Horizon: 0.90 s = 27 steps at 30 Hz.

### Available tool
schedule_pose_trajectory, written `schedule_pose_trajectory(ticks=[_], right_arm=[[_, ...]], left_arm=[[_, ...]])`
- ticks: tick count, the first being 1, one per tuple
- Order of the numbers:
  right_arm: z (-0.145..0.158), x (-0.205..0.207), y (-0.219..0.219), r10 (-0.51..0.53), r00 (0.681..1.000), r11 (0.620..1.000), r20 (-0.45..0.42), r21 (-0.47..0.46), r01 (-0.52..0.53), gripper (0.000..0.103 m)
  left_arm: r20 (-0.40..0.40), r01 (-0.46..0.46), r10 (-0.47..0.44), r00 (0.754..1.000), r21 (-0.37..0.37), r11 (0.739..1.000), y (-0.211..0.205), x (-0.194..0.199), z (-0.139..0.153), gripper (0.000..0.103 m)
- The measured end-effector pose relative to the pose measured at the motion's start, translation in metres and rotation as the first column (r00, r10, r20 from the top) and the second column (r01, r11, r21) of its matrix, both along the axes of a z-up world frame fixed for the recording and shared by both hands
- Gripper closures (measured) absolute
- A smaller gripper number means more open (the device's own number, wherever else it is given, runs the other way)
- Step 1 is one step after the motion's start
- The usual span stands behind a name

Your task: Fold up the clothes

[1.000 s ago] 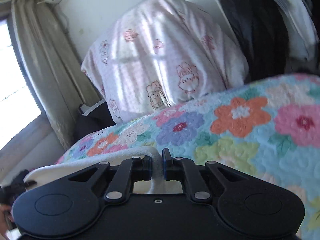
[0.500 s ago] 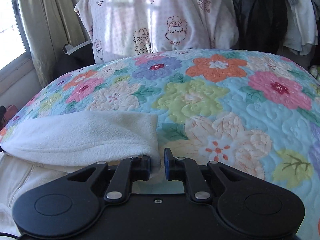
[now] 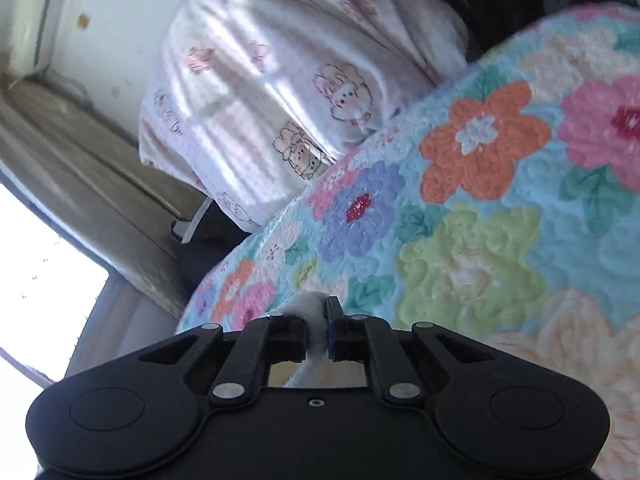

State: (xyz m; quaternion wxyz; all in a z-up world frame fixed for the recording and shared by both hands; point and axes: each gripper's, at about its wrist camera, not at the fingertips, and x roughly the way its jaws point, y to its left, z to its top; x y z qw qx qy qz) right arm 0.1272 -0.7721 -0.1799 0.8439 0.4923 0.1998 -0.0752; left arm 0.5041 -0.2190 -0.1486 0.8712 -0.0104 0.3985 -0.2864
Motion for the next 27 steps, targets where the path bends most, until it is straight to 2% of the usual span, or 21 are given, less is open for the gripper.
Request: schedule_pose_trajectory(ticks=[1, 2, 3, 5, 8, 9, 10, 11, 12, 14, 15, 17, 18, 20, 22, 23, 25, 26, 27], right_arm=[[-0.005, 0.021, -0.014, -0.024, 0.998, 0.996, -0.056, 0.081, 0.029, 0.082], [-0.010, 0.042, -0.028, -0.043, 0.992, 0.986, -0.114, 0.157, 0.061, 0.073], [-0.013, 0.057, -0.035, -0.049, 0.983, 0.981, -0.174, 0.178, 0.081, 0.072], [-0.021, 0.073, -0.039, -0.057, 0.963, 0.979, -0.264, 0.175, 0.106, 0.072], [-0.031, 0.086, -0.041, -0.017, 0.942, 0.986, -0.334, 0.149, 0.071, 0.072], [-0.033, 0.086, -0.045, -0.003, 0.939, 0.988, -0.343, 0.146, 0.056, 0.068], [-0.036, 0.083, -0.050, 0.003, 0.938, 0.985, -0.348, 0.162, 0.057, 0.065], [-0.038, 0.080, -0.056, 0.007, 0.936, 0.982, -0.351, 0.177, 0.059, 0.060], [-0.037, 0.076, -0.061, -0.006, 0.943, 0.980, -0.334, 0.185, 0.072, 0.060], [-0.033, 0.066, -0.070, -0.052, 0.956, 0.975, -0.289, 0.191, 0.111, 0.058], [-0.030, 0.057, -0.076, -0.095, 0.968, 0.969, -0.233, 0.201, 0.143, 0.055], [-0.023, 0.044, -0.083, -0.153, 0.978, 0.962, -0.141, 0.204, 0.180, 0.051], [-0.021, 0.040, -0.084, -0.166, 0.980, 0.964, -0.105, 0.194, 0.184, 0.050], [-0.022, 0.041, -0.073, -0.117, 0.987, 0.985, -0.106, 0.115, 0.129, 0.048], [-0.023, 0.043, -0.062, -0.068, 0.992, 0.997, -0.110, 0.035, 0.072, 0.048], [-0.024, 0.044, -0.057, -0.043, 0.993, 0.999, -0.113, -0.004, 0.043, 0.048], [-0.029, 0.039, -0.041, 0.007, 0.997, 0.998, -0.073, -0.054, -0.011, 0.048], [-0.029, 0.037, -0.031, 0.024, 0.999, 0.996, -0.046, -0.089, -0.028, 0.048], [-0.030, 0.035, -0.022, 0.043, 0.999, 0.991, -0.022, -0.124, -0.045, 0.048]], left_arm=[[-0.050, -0.055, 0.053, 0.997, -0.043, 0.998, -0.007, 0.026, 0.001, 0.084], [-0.102, -0.113, 0.104, 0.989, -0.084, 0.990, -0.015, 0.051, 0.003, 0.081], [-0.134, -0.125, 0.114, 0.984, -0.074, 0.989, -0.022, 0.063, -0.003, 0.074], [-0.198, -0.144, 0.131, 0.971, -0.050, 0.988, -0.036, 0.087, -0.017, 0.072], [-0.164, -0.062, 0.061, 0.985, 0.001, 0.998, -0.047, 0.084, -0.031, 0.071], [-0.136, -0.026, 0.031, 0.990, 0.039, 0.999, -0.048, 0.083, -0.034, 0.064], [-0.110, -0.012, 0.020, 0.994, 0.067, 0.998, -0.045, 0.084, -0.035, 0.053], [-0.085, -0.001, 0.009, 0.996, 0.095, 0.995, -0.042, 0.084, -0.037, 0.047], [-0.085, 0.001, 0.006, 0.996, 0.090, 0.996, -0.037, 0.086, -0.037, 0.042], [-0.114, 0.022, -0.019, 0.993, 0.023, 0.999, -0.022, 0.092, -0.036, 0.042], [-0.110, 0.029, -0.029, 0.994, -0.001, 1.000, -0.019, 0.092, -0.034, 0.041], [-0.049, 0.073, -0.077, 0.996, -0.079, 0.994, -0.012, 0.086, -0.025, 0.041], [0.012, 0.108, -0.107, 0.994, -0.145, 0.984, -0.008, 0.079, -0.017, 0.041], [0.093, 0.139, -0.120, 0.988, -0.247, 0.959, 0.000, 0.070, -0.007, 0.034], [0.053, 0.102, -0.090, 0.995, -0.297, 0.949, 0.003, 0.073, -0.009, 0.018], [0.007, 0.087, -0.089, 0.996, -0.306, 0.948, 0.004, 0.078, -0.013, 0.017], [-0.155, 0.034, -0.053, 0.986, -0.125, 0.992, -0.006, 0.096, -0.033, 0.016], [-0.233, 0.017, -0.023, 0.972, -0.028, 0.999, -0.010, 0.106, -0.043, 0.016], [-0.322, 0.005, 0.042, 0.946, 0.145, 0.989, -0.016, 0.115, -0.059, 0.015]])
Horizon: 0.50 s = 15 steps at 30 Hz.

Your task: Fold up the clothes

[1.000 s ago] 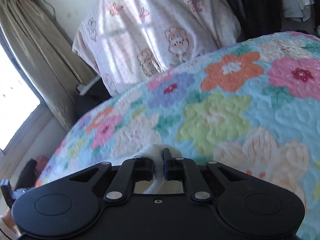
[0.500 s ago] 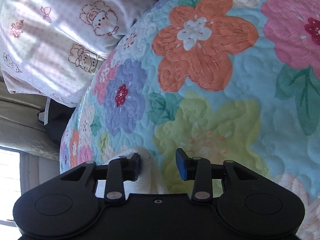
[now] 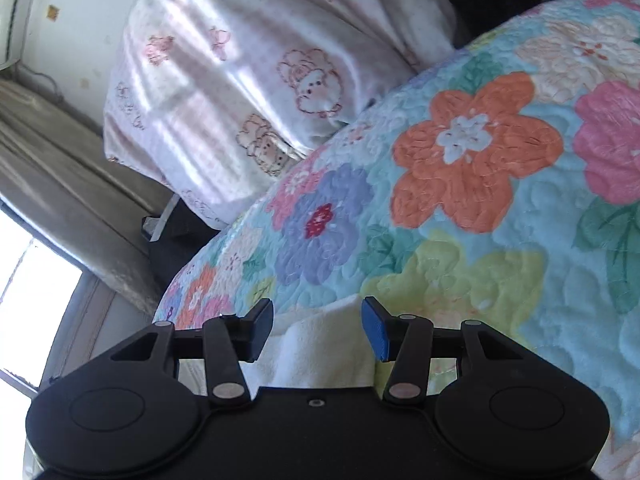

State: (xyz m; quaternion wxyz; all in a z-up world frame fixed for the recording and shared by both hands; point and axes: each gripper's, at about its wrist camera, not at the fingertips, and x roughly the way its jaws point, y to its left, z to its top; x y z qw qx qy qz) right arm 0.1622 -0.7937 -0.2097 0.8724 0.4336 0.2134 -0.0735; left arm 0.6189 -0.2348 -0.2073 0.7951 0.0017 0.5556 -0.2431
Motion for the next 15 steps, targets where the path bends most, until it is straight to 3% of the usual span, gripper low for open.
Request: schedule_pose_trajectory(ticks=[2, 4, 7, 10, 12, 15], right_arm=[[-0.001, 0.003, 0.019, 0.067, 0.998, 0.996, -0.015, -0.057, -0.068, 0.048], [-0.004, 0.013, 0.036, 0.109, 0.989, 0.983, -0.102, -0.139, -0.123, 0.048], [-0.005, 0.019, 0.061, 0.057, 0.977, 0.943, -0.206, -0.310, -0.120, 0.048], [-0.002, 0.022, 0.075, 0.032, 0.977, 0.896, -0.209, -0.427, -0.121, 0.048], [-0.004, 0.029, 0.075, 0.008, 0.971, 0.899, -0.239, -0.424, -0.112, 0.047], [-0.006, 0.037, 0.067, -0.070, 0.965, 0.890, -0.254, -0.452, -0.054, 0.047]], left_arm=[[-0.136, -0.070, 0.087, 0.987, 0.123, 0.990, 0.000, 0.004, -0.017, 0.014], [-0.112, -0.056, 0.059, 0.992, 0.031, 0.998, -0.004, -0.006, 0.005, 0.016], [0.074, 0.032, -0.022, 0.997, -0.136, 0.990, -0.006, -0.028, 0.046, 0.015], [0.279, 0.130, -0.054, 0.959, -0.262, 0.956, -0.003, -0.047, 0.083, 0.015], [0.349, 0.198, -0.088, 0.933, -0.291, 0.936, -0.003, -0.054, 0.096, 0.015], [0.366, 0.280, -0.187, 0.911, -0.218, 0.935, -0.008, -0.065, 0.084, 0.016]])
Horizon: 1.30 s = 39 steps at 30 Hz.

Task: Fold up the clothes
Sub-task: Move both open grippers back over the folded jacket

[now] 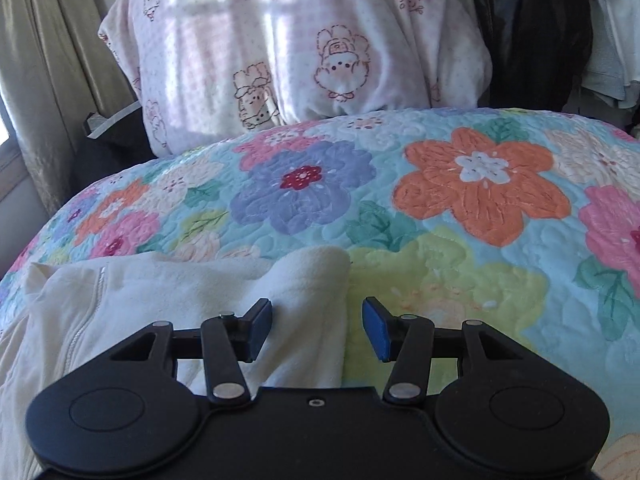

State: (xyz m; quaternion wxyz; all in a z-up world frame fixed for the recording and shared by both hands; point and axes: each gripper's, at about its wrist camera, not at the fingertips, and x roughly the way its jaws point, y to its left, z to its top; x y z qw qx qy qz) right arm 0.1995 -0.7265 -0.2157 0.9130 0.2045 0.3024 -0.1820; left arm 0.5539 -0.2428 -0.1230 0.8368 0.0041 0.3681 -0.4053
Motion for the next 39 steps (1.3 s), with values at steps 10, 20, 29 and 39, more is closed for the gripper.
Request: schedule_pose_trajectory(ticks=[10, 20, 29, 39], right_arm=[[0.003, 0.036, 0.002, -0.017, 0.997, 0.998, 0.077, -0.062, 0.022, 0.092], [0.003, 0.045, -0.013, -0.082, 0.996, 0.984, -0.046, -0.164, 0.074, 0.088], [0.082, 0.026, 0.033, -0.198, 0.980, 0.954, 0.032, -0.223, 0.200, 0.040], [0.146, -0.033, 0.230, 0.113, 0.988, 0.983, 0.104, -0.154, -0.096, 0.020]], left_arm=[[-0.006, -0.052, 0.055, 0.998, 0.234, 0.971, -0.031, 0.004, -0.107, 0.082], [0.195, -0.390, 0.346, 0.918, 0.275, 0.879, -0.022, 0.018, -0.100, 0.103], [0.196, -0.353, 0.304, 0.932, 0.316, 0.881, 0.038, -0.088, -0.046, 0.052], [0.037, -0.409, 0.413, 0.910, 0.239, 0.881, 0.158, -0.273, 0.015, 0.027]])
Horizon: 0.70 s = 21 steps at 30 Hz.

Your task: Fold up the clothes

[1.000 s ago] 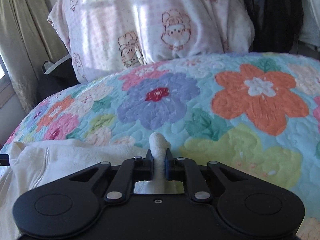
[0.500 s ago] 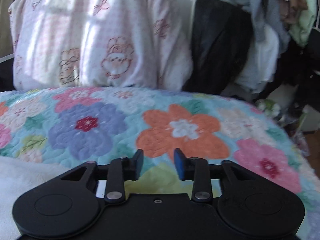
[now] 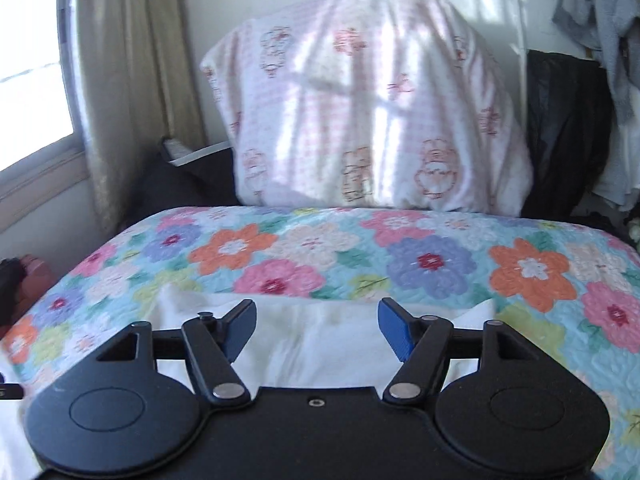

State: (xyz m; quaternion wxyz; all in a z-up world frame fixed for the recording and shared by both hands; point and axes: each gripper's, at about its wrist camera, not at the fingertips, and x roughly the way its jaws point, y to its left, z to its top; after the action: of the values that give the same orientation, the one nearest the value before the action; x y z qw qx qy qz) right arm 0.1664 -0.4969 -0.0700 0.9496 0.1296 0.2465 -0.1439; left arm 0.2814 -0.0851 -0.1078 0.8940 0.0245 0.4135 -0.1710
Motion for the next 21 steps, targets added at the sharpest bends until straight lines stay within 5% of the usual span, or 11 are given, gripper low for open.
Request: schedule_pose_trajectory(ticks=[2, 6, 11, 13, 16, 17, 19, 21], right_arm=[[0.006, -0.017, 0.038, 0.093, 0.996, 0.994, 0.011, 0.059, -0.093, 0.011], [0.009, -0.046, 0.106, 0.232, 0.972, 0.955, 0.026, 0.182, -0.233, 0.010], [-0.016, -0.068, 0.186, 0.412, 0.909, 0.890, -0.066, 0.242, -0.386, 0.009], [-0.033, -0.078, 0.212, 0.470, 0.875, 0.869, -0.117, 0.238, -0.434, 0.009], [-0.061, -0.094, 0.240, 0.532, 0.830, 0.842, -0.171, 0.217, -0.495, 0.009], [-0.070, -0.098, 0.247, 0.549, 0.816, 0.832, -0.181, 0.211, -0.513, 0.013], [-0.088, -0.104, 0.257, 0.584, 0.786, 0.809, -0.203, 0.229, -0.541, 0.041], [-0.106, -0.101, 0.258, 0.577, 0.782, 0.811, -0.237, 0.282, -0.513, 0.050]], left_arm=[[-0.005, -0.066, 0.066, 0.998, -0.029, 0.997, 0.034, -0.031, -0.003, 0.027], [0.103, -0.197, 0.208, 0.973, -0.102, 0.975, 0.110, -0.085, -0.025, 0.036], [-0.050, -0.322, 0.318, 0.947, -0.174, 0.931, 0.174, -0.078, -0.066, 0.036], [-0.096, -0.374, 0.361, 0.928, -0.244, 0.895, 0.190, -0.069, -0.080, 0.036], [-0.123, -0.416, 0.397, 0.909, -0.246, 0.876, 0.194, -0.054, -0.094, 0.036], [-0.134, -0.416, 0.394, 0.909, -0.246, 0.876, 0.194, -0.048, -0.099, 0.036], [-0.178, -0.409, 0.374, 0.910, -0.248, 0.878, 0.192, -0.032, -0.110, 0.036], [-0.193, -0.416, 0.379, 0.905, -0.211, 0.885, 0.189, -0.020, -0.121, 0.040]])
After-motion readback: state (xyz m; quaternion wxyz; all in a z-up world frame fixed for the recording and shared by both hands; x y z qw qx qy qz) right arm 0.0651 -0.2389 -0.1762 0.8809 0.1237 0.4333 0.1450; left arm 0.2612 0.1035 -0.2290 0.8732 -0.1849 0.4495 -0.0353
